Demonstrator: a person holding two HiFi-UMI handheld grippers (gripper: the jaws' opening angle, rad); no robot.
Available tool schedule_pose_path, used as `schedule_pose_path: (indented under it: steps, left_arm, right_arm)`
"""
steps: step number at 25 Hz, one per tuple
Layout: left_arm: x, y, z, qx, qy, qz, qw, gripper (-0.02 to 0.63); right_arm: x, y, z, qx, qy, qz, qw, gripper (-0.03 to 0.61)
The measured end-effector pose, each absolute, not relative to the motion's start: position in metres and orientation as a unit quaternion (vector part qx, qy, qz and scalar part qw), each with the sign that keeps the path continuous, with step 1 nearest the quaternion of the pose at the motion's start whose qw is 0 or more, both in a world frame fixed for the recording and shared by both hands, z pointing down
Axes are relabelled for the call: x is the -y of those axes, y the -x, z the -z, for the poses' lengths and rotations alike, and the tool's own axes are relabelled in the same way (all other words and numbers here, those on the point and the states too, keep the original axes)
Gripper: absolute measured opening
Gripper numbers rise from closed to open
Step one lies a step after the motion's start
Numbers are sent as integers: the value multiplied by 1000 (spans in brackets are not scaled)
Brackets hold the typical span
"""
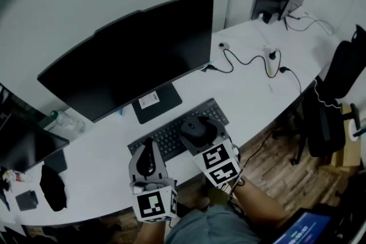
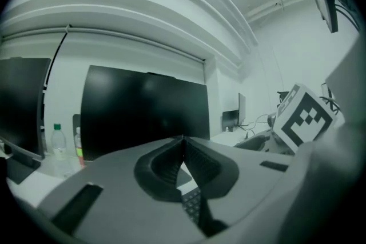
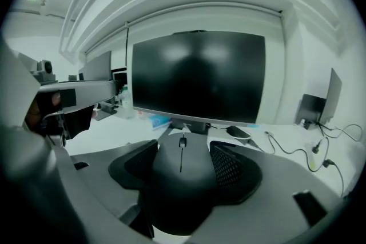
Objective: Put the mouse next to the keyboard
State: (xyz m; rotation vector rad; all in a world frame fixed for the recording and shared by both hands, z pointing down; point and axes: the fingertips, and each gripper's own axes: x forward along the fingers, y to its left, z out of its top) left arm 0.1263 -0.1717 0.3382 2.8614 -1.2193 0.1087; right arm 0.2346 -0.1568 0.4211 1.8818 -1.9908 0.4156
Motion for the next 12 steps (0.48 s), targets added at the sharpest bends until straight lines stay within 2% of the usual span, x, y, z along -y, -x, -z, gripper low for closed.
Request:
schedule_pose_path:
  steps: [6, 12]
  left_arm:
    - [164, -220, -353, 341, -939, -45, 21, 5]
    - [159, -276, -369, 321, -945, -55, 33, 5]
  right_arm:
    - [128, -344, -435, 651, -717, -164, 189, 298]
    - [115, -401, -448, 630, -731, -182, 189, 298]
